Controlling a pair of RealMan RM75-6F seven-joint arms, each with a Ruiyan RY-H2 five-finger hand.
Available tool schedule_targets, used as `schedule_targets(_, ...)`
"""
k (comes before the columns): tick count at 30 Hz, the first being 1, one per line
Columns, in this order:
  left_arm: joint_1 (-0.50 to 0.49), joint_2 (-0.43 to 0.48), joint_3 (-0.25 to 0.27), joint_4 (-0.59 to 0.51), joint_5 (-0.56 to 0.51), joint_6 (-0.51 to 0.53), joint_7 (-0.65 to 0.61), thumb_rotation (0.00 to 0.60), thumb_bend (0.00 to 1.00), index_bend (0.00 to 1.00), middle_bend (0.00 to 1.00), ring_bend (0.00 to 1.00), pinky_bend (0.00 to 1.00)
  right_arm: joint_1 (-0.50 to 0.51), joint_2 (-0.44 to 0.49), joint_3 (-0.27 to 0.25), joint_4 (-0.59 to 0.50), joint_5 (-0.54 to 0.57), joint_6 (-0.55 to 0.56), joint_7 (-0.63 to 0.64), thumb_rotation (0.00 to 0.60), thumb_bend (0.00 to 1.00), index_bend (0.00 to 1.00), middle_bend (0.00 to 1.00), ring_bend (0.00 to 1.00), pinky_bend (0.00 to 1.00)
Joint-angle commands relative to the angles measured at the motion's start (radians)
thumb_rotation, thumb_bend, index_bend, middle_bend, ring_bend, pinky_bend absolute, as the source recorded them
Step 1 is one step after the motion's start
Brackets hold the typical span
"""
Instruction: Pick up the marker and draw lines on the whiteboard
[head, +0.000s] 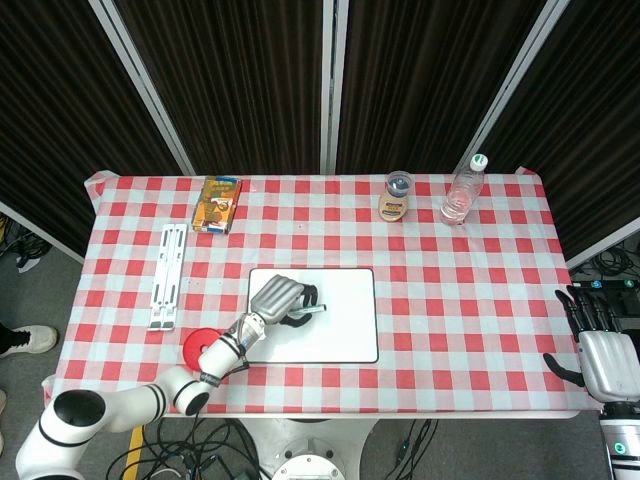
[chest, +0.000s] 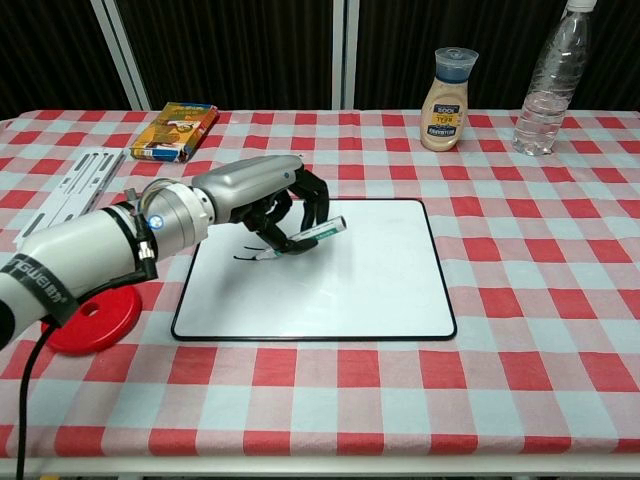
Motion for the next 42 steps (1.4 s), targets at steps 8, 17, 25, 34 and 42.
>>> schedule_targets(8, -0.073, -0.061, -0.051, 0.021, -0.003, -0.040, 0.014, 0.600, 0.46, 0.58, 0.60, 0.78, 0.92, -0.018, 0.016, 0.003, 0.014, 0.014, 0.017, 0.024, 0.600, 0.13, 0.00, 0.04, 0.00, 0.00)
schedule_targets(17, -0.037, 0.150, -0.080, -0.202, 0.012, 0.047, 0.105, 0.600, 0.46, 0.57, 0.59, 0.78, 0.92, -0.011, 0.011, 0.010, 0.026, 0.001, 0.019, 0.044, 0.600, 0.13, 0.00, 0.04, 0.00, 0.00)
schedule_targets(25, 0.017, 0.365, 0.001, -0.303, -0.103, -0.029, 0.503, 0.600, 0.46, 0.55, 0.57, 0.76, 0.90, 0.008, -0.010, 0.008, 0.039, -0.026, 0.003, 0.058, 0.600, 0.13, 0.00, 0.04, 0.00, 0.00)
schedule_targets(34, 0.020, 0.348, 0.043, -0.278, -0.392, -0.093, 0.825, 0.600, 0.46, 0.51, 0.53, 0.72, 0.88, 0.003, -0.011, 0.004, 0.042, -0.030, 0.012, 0.064, 0.600, 0.13, 0.00, 0.04, 0.00, 0.00)
schedule_targets(42, 0.002, 0.322, 0.058, -0.255, -0.562, -0.093, 0.938, 0.600, 0.46, 0.50, 0.51, 0.71, 0.88, -0.002, -0.010, 0.002, 0.037, -0.021, 0.011, 0.059, 0.600, 0.13, 0.00, 0.04, 0.00, 0.00)
